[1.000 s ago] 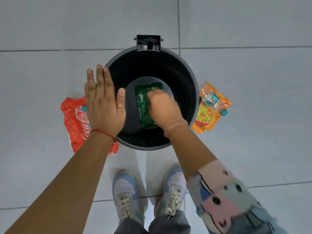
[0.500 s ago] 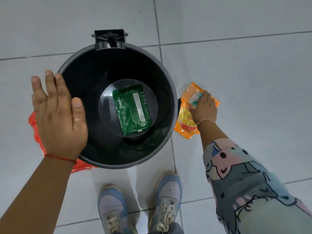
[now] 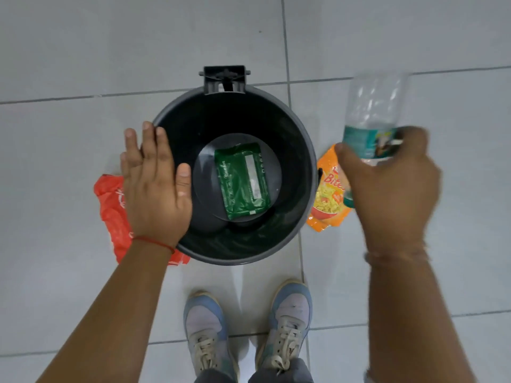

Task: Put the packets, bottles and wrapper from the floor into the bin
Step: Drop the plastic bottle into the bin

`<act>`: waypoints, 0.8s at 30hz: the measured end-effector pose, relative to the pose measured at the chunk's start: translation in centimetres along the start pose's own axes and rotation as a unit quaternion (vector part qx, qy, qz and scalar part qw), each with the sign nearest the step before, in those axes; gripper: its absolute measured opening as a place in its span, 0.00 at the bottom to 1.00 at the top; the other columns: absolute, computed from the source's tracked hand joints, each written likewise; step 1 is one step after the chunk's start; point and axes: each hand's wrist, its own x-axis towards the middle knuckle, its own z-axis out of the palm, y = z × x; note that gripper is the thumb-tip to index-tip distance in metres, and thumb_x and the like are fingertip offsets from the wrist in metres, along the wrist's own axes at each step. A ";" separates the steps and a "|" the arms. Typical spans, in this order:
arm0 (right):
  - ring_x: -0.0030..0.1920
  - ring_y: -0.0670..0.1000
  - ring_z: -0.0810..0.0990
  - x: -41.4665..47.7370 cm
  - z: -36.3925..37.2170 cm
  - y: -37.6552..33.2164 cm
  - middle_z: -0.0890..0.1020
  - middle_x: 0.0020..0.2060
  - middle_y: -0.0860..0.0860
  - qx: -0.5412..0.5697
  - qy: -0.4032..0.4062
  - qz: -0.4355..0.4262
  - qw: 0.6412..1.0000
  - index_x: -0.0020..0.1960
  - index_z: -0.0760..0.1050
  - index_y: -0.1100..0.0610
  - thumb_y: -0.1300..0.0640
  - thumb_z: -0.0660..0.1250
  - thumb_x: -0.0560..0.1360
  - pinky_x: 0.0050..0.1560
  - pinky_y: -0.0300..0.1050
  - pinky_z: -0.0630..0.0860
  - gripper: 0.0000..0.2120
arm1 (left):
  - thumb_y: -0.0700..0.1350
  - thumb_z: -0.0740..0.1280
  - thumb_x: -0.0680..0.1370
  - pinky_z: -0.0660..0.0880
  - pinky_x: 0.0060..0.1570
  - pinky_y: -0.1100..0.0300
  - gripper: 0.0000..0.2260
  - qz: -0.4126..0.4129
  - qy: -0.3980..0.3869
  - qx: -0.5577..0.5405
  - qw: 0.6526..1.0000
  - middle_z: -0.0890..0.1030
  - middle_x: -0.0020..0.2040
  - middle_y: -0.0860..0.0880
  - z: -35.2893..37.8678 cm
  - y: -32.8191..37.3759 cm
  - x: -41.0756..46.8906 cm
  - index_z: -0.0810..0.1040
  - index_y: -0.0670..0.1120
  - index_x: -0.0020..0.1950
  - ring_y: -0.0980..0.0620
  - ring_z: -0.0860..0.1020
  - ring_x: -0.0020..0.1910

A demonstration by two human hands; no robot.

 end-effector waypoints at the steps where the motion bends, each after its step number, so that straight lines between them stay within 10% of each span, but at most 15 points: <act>1: 0.41 0.58 0.80 -0.7 -1.8 -2.0 0.80 0.39 0.51 0.042 0.004 -0.020 0.999 0.48 0.71 0.54 0.41 0.71 0.63 0.32 0.43 0.66 0.22 | 0.52 0.45 0.78 0.50 0.71 0.43 0.27 -0.001 -0.005 -0.001 1.000 0.58 0.74 0.36 0.0 0.2 -0.1 0.57 0.37 0.72 0.36 0.52 0.74; 4: 0.38 0.54 0.79 -2.9 -2.1 -6.4 0.80 0.39 0.50 0.099 -0.080 -0.085 0.988 0.43 0.72 0.53 0.36 0.69 0.60 0.32 0.39 0.66 0.23 | 0.54 0.45 0.78 0.50 0.72 0.43 0.28 -0.008 -0.015 -0.007 1.000 0.58 0.74 0.37 0.0 0.4 -0.5 0.56 0.37 0.73 0.37 0.52 0.74; 10: 0.58 0.57 0.77 -3.2 13.1 -5.1 0.77 0.60 0.58 -0.171 -0.413 -0.066 0.892 0.62 0.71 0.62 0.55 0.64 0.76 0.50 0.45 0.74 0.17 | 0.56 0.45 0.77 0.49 0.72 0.44 0.30 -0.009 -0.017 -0.016 1.000 0.57 0.75 0.37 0.2 0.4 -0.8 0.55 0.38 0.73 0.38 0.51 0.74; 16: 0.61 0.58 0.74 -3.4 16.8 -2.9 0.72 0.62 0.60 -0.253 -0.435 -0.044 0.863 0.66 0.65 0.65 0.51 0.65 0.76 0.55 0.46 0.74 0.25 | 0.56 0.45 0.78 0.48 0.72 0.46 0.29 0.001 -0.012 -0.017 1.000 0.56 0.75 0.38 0.4 0.2 -0.7 0.54 0.39 0.73 0.38 0.51 0.75; 20: 0.62 0.61 0.70 -4.0 10.2 -5.6 0.72 0.62 0.64 0.065 -0.131 -0.150 0.978 0.65 0.66 0.66 0.49 0.69 0.72 0.63 0.41 0.64 0.29 | 0.55 0.45 0.78 0.48 0.72 0.45 0.29 -0.001 -0.010 -0.022 1.000 0.56 0.75 0.38 0.1 0.1 -0.8 0.55 0.38 0.73 0.38 0.51 0.74; 24: 0.61 0.58 0.70 -0.6 6.7 -1.7 0.77 0.55 0.66 0.189 0.264 -0.100 0.941 0.55 0.73 0.69 0.61 0.61 0.75 0.67 0.38 0.61 0.13 | 0.55 0.45 0.78 0.49 0.72 0.44 0.29 0.009 -0.006 -0.012 1.000 0.57 0.75 0.37 0.2 0.2 -0.8 0.55 0.37 0.73 0.37 0.51 0.74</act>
